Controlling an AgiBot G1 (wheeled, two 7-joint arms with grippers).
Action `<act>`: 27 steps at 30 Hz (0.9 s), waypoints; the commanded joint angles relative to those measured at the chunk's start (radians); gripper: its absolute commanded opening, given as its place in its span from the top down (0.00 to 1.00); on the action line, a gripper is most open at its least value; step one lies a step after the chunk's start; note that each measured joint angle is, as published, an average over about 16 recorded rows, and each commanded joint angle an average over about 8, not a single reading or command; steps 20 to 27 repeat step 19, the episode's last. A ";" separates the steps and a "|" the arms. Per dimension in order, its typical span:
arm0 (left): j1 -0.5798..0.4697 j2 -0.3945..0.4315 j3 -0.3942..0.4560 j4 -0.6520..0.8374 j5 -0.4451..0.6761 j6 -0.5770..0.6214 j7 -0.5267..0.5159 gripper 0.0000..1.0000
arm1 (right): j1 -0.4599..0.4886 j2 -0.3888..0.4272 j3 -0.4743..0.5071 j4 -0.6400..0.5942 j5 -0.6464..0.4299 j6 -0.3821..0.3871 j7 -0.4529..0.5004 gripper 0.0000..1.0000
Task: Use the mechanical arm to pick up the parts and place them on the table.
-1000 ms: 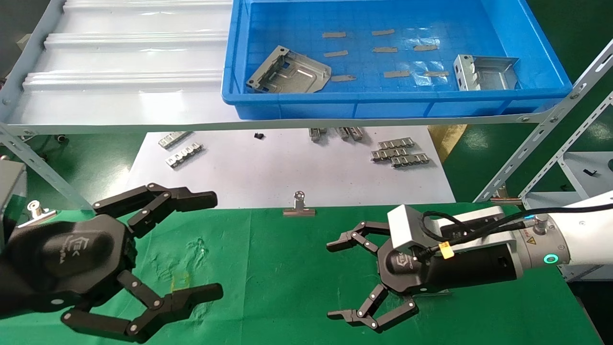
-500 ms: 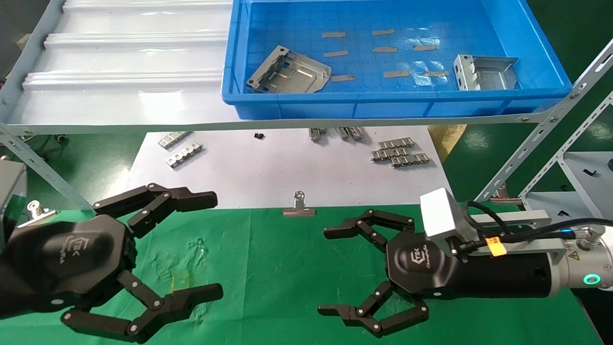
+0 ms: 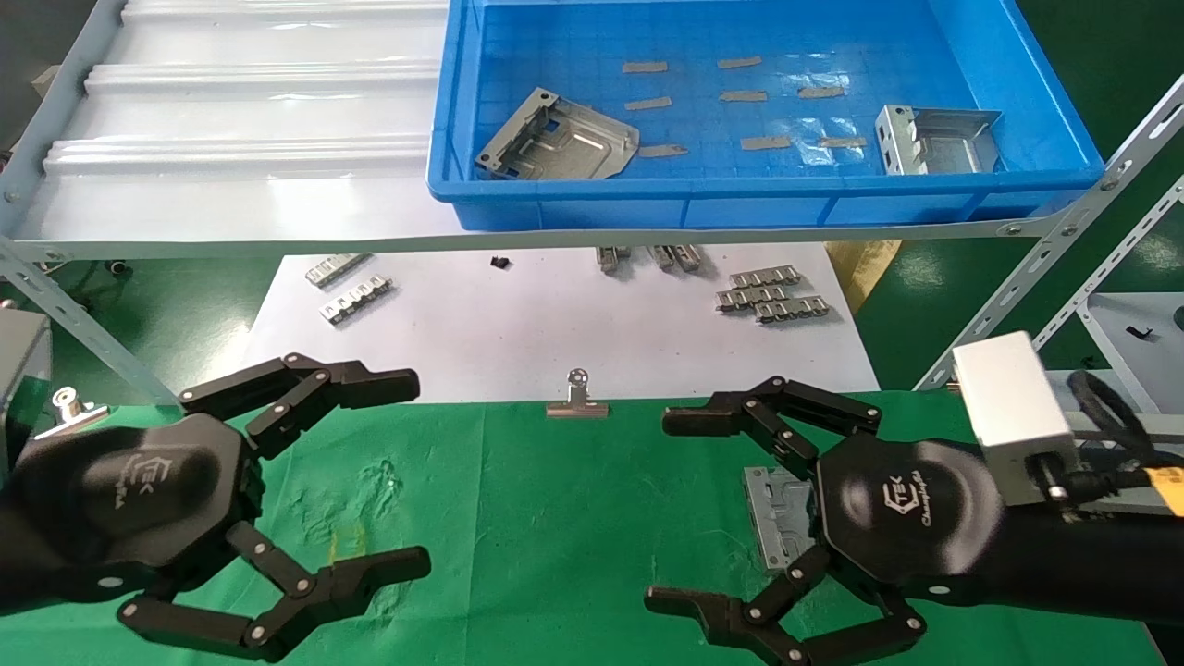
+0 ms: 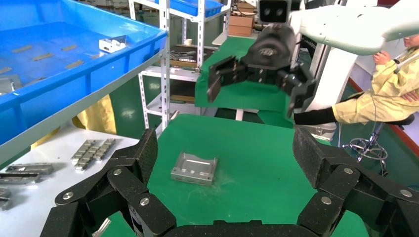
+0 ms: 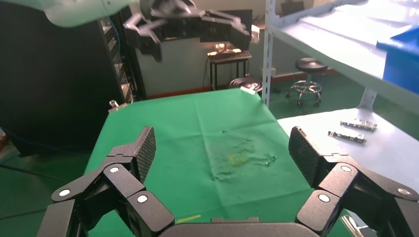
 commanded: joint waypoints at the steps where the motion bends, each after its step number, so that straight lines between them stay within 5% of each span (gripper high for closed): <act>1: 0.000 0.000 0.000 0.000 0.000 0.000 0.000 0.00 | -0.028 0.016 0.042 0.037 0.008 0.004 0.022 0.00; 10: 0.000 0.000 0.000 0.000 0.000 0.000 0.000 0.00 | -0.120 0.066 0.177 0.157 0.035 0.014 0.091 0.00; 27: 0.000 0.000 0.000 0.000 0.000 0.000 0.000 0.00 | -0.121 0.067 0.178 0.157 0.037 0.016 0.089 0.00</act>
